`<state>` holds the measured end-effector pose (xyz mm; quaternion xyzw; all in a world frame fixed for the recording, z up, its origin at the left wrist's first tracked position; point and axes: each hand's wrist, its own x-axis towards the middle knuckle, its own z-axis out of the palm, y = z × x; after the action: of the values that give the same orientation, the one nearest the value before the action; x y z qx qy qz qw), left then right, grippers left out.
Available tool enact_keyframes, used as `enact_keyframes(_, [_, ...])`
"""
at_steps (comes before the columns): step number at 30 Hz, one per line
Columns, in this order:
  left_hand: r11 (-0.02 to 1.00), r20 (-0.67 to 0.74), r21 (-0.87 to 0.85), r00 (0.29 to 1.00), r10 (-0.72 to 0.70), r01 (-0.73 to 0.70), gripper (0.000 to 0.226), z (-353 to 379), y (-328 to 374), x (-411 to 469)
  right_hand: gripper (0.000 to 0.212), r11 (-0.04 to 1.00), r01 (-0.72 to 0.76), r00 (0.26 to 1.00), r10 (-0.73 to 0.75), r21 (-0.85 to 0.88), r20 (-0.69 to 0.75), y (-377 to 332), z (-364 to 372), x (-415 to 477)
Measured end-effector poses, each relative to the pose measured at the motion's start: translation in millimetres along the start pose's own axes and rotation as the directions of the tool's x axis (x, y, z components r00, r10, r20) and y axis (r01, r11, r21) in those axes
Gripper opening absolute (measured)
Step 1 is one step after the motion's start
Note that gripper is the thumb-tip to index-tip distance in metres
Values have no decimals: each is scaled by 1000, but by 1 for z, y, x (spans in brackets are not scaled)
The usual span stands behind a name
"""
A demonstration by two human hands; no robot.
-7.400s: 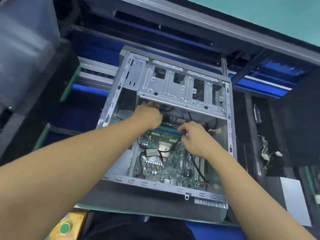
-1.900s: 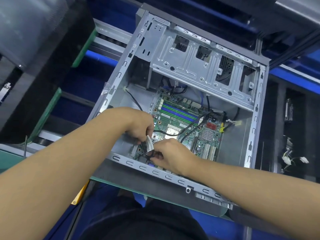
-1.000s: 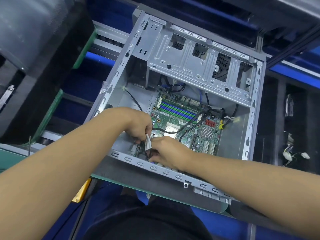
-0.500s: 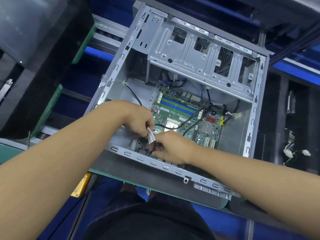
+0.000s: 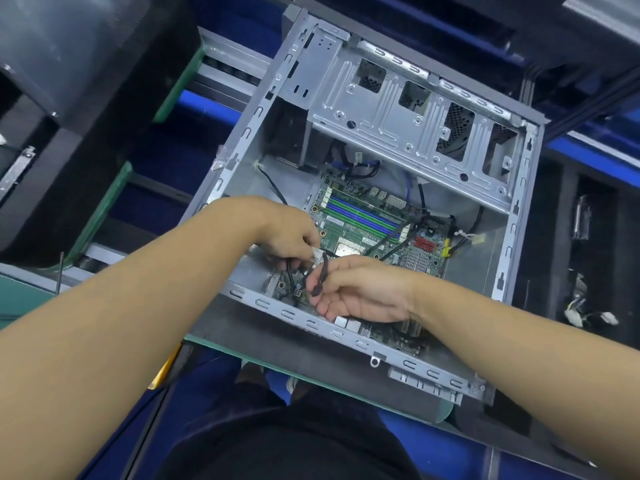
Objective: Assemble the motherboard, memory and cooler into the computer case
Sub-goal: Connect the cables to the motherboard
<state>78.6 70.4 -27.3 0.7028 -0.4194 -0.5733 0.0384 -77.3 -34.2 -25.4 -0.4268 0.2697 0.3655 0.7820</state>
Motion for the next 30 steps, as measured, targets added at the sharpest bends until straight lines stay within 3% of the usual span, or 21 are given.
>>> enact_keyframes(5, [999,0,42,1000,5,-5,20,1,0,2,17,986,16,998,-26,169,56,-5,-4,-4])
enact_keyframes(9, [997,-5,73,1000,0,0,22,-1,3,2,40,966,40,995,-62,256,78,-6,-7,-5])
enact_keyframes(13, [996,-2,85,1000,-2,2,24,-2,4,0,43,955,53,993,-80,293,82,-8,-7,-5])
enact_keyframes(24, [995,-10,95,999,-36,36,26,-3,5,-3,37,959,58,995,-78,279,61,-9,-6,-4])
enact_keyframes(27, [997,-3,74,999,-38,38,21,-2,5,-2,24,971,62,997,-70,233,27,-8,-7,-3])
enact_keyframes(30, [995,-29,98,999,-33,35,21,-1,3,-1,8,993,84,996,-81,82,-40,-6,-7,-2])
